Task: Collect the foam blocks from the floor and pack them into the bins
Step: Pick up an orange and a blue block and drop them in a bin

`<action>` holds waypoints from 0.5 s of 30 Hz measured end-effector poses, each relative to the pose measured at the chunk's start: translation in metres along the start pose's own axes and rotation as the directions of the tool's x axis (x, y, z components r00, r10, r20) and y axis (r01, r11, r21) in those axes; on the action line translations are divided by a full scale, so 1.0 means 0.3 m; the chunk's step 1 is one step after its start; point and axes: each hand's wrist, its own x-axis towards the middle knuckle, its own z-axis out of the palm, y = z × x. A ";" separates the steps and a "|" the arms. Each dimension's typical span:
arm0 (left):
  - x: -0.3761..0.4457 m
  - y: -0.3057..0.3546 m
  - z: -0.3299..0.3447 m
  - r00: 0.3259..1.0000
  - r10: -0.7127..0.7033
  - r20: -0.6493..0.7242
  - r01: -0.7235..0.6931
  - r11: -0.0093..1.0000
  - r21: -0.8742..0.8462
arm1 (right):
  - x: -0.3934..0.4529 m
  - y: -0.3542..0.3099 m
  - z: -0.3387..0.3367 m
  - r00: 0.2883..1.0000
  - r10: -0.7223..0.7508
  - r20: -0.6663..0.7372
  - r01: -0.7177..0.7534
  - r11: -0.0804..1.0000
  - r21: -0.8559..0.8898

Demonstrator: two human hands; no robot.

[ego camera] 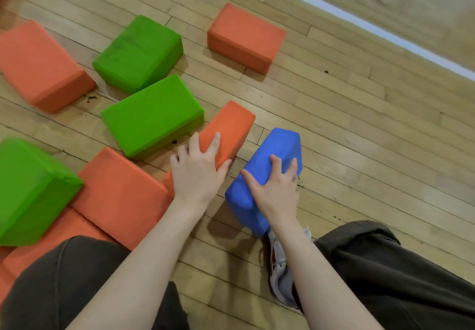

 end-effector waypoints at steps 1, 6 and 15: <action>0.002 0.011 0.003 1.000 -0.008 0.005 0.009 1.000 -0.025 | 0.002 -0.005 -0.008 0.999 0.040 0.019 -0.040 0.999 -0.020; 0.018 0.053 0.037 0.995 -0.061 0.084 0.068 0.995 -0.075 | 0.044 -0.007 -0.040 0.985 0.114 0.130 -0.124 0.990 0.072; -0.036 0.067 0.107 0.948 -0.133 0.290 0.211 0.943 -0.258 | -0.023 0.051 -0.051 0.988 -0.057 0.146 -0.013 0.898 0.439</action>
